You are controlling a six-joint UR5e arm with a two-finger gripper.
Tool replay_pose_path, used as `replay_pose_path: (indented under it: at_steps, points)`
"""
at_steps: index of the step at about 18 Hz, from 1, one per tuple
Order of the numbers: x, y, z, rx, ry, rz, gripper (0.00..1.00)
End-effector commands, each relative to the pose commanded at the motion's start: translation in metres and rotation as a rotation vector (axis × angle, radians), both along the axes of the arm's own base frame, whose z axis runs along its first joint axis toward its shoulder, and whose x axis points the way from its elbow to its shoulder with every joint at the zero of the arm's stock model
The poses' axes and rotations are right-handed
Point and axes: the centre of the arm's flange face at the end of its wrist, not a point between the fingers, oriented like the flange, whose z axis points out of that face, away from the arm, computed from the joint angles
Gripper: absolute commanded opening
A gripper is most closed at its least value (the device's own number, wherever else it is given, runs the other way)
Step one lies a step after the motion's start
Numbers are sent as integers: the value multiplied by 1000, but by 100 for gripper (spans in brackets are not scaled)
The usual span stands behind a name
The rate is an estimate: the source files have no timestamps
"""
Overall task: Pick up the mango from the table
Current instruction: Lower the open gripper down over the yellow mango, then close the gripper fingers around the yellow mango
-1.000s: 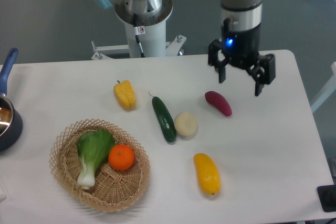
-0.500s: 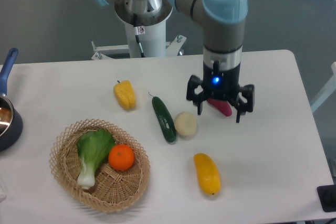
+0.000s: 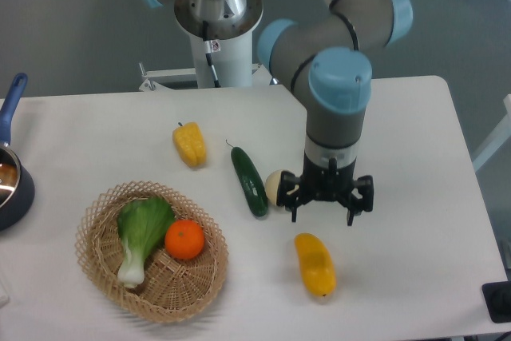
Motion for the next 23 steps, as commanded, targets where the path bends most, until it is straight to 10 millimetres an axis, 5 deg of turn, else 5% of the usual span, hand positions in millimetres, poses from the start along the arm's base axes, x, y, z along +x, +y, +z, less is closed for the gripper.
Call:
replay_pose_path:
  at_steps: [9, 23]
  points:
    - [-13, 9, -62, -25, -33, 2, 100]
    - [-21, 15, -90, -25, -35, 0, 100]
